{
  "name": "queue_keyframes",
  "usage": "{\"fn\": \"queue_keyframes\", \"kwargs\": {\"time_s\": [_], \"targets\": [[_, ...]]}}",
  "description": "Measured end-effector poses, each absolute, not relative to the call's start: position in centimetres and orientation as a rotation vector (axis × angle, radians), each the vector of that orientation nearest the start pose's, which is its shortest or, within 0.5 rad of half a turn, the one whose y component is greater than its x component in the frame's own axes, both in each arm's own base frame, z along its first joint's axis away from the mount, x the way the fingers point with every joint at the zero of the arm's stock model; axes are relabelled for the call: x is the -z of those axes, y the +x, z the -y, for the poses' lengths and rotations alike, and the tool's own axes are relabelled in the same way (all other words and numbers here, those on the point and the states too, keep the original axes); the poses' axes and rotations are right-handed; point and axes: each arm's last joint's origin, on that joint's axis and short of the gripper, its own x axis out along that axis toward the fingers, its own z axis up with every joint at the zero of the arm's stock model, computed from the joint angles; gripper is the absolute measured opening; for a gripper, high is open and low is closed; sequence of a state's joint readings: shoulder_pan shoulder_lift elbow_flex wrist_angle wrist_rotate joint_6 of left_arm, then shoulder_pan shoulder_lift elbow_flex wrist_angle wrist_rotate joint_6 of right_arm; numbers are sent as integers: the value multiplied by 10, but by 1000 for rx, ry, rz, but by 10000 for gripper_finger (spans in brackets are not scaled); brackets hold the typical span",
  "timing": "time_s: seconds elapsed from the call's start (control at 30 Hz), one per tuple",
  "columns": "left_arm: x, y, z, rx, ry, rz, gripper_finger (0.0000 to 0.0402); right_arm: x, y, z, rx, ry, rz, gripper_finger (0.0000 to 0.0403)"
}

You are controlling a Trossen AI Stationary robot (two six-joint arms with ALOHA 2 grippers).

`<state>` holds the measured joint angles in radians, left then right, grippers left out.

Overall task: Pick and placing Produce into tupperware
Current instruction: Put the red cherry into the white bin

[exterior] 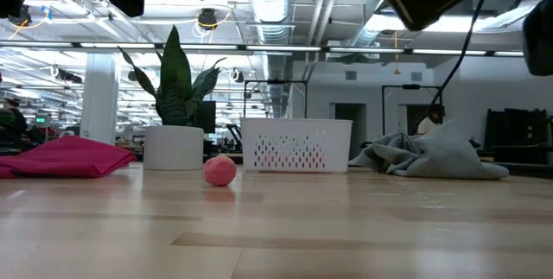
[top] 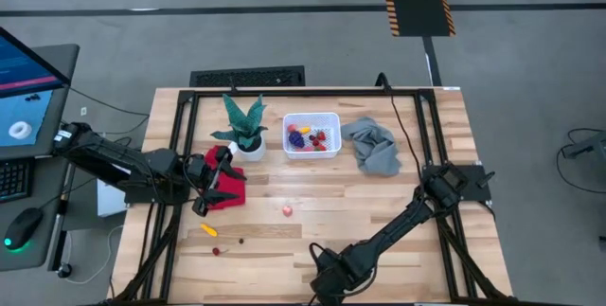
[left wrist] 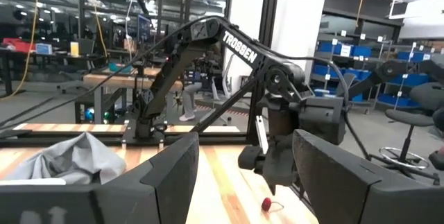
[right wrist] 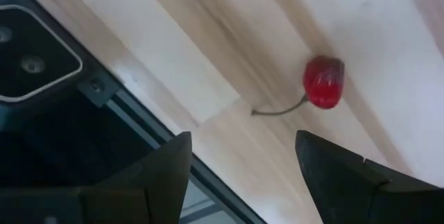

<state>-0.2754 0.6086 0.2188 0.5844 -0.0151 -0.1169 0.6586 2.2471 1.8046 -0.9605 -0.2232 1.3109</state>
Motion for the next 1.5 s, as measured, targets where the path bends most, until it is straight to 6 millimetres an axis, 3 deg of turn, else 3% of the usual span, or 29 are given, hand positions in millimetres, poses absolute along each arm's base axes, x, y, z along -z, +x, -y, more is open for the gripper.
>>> {"fn": "queue_keyframes", "kwargs": {"time_s": [0.53, 0.67, 1.17, 1.5], "targets": [[-236, 142, 40, 271, -145, 178, 225, -146, 346, -272, 350, 696, -1603, 271], [-236, 142, 40, 271, -145, 178, 225, -146, 348, -269, 352, 673, -1577, 232], [-236, 142, 40, 271, -147, 178, 225, -146, 355, -260, 320, 577, -1532, 19], [-236, 142, 40, 271, -148, 178, 225, -145, 356, -235, 395, 436, -1584, 25]]}}
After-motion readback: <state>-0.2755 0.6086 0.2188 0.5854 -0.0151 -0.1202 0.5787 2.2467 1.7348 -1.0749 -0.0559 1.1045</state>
